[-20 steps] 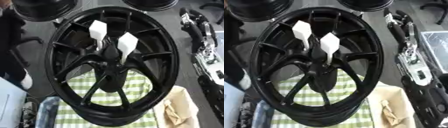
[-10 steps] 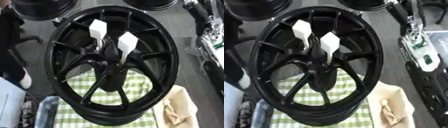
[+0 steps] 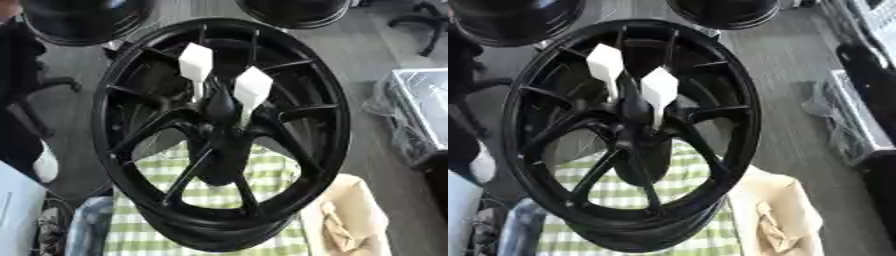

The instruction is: Pull the pin out of the wheel hub.

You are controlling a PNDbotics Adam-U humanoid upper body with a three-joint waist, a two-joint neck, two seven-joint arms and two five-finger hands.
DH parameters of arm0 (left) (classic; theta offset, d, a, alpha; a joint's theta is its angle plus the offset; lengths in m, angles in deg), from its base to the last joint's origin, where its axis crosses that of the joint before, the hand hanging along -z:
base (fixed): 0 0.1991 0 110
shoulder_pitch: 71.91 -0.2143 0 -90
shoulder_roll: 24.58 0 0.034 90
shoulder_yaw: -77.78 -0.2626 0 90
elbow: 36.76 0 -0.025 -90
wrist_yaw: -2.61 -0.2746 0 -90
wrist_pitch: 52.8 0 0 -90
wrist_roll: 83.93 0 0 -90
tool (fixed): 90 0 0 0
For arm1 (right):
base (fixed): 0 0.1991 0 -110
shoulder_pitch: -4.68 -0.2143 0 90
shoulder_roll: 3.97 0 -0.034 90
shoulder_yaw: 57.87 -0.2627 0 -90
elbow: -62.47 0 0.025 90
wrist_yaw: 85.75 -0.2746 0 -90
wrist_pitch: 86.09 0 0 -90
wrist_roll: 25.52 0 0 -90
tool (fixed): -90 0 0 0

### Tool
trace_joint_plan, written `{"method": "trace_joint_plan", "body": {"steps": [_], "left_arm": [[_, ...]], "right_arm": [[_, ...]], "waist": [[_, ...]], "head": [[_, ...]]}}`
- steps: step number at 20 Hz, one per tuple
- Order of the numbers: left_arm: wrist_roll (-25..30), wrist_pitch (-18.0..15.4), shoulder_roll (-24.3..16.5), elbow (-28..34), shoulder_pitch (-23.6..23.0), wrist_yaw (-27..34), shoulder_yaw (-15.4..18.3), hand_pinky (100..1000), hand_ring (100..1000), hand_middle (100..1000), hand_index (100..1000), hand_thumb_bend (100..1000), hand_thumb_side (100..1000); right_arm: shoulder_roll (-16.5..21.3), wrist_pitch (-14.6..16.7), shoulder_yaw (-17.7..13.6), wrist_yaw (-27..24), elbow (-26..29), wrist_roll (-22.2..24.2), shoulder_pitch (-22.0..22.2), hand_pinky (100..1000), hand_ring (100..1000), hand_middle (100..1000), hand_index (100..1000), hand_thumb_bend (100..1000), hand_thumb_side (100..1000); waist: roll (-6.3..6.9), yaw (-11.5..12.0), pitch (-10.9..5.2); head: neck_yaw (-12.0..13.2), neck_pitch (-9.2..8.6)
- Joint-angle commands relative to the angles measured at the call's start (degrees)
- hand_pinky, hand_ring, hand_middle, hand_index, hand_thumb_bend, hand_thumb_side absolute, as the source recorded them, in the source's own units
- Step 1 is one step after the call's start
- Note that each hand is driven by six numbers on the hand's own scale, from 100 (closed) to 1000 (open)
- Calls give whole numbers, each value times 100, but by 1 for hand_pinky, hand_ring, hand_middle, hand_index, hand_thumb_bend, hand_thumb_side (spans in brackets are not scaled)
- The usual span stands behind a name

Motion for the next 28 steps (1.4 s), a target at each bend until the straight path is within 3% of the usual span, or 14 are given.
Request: {"method": "trace_joint_plan", "body": {"steps": [1,5,9,16,20,28], "left_arm": [[30,0,-230,44,-7,-5,-16,815,804,764,825,321,812],[42,5,-262,24,-34,14,-32,814,804,763,824,321,813],[60,6,-276,15,-32,23,-47,814,804,763,823,321,814],[86,9,-270,-14,-22,161,-75,814,804,761,822,323,818],[95,8,-275,-14,-11,153,-81,814,804,761,822,322,817],[98,18,-252,-21,-13,146,-86,814,804,759,821,322,818]], "right_arm": [[268,-30,268,90,142,637,-395,814,804,791,877,445,483],[205,-148,660,201,144,1462,-865,814,802,787,879,525,447],[82,-332,974,495,144,2270,-1104,811,801,784,878,599,341],[-42,-571,1387,1088,144,3615,-1236,814,805,781,858,520,208],[-133,-660,1549,1534,144,4046,-1280,812,803,782,853,447,100],[-79,-473,1676,2098,144,4420,-1119,793,769,752,818,393,100]], "waist": [[-4,12,-130],[-35,20,-147],[-44,36,-142],[-48,46,-105],[-35,54,-93],[-30,51,-56]], "head": [[-16,34],[-20,34],[-21,34],[-6,34],[4,34],[57,34]]}}
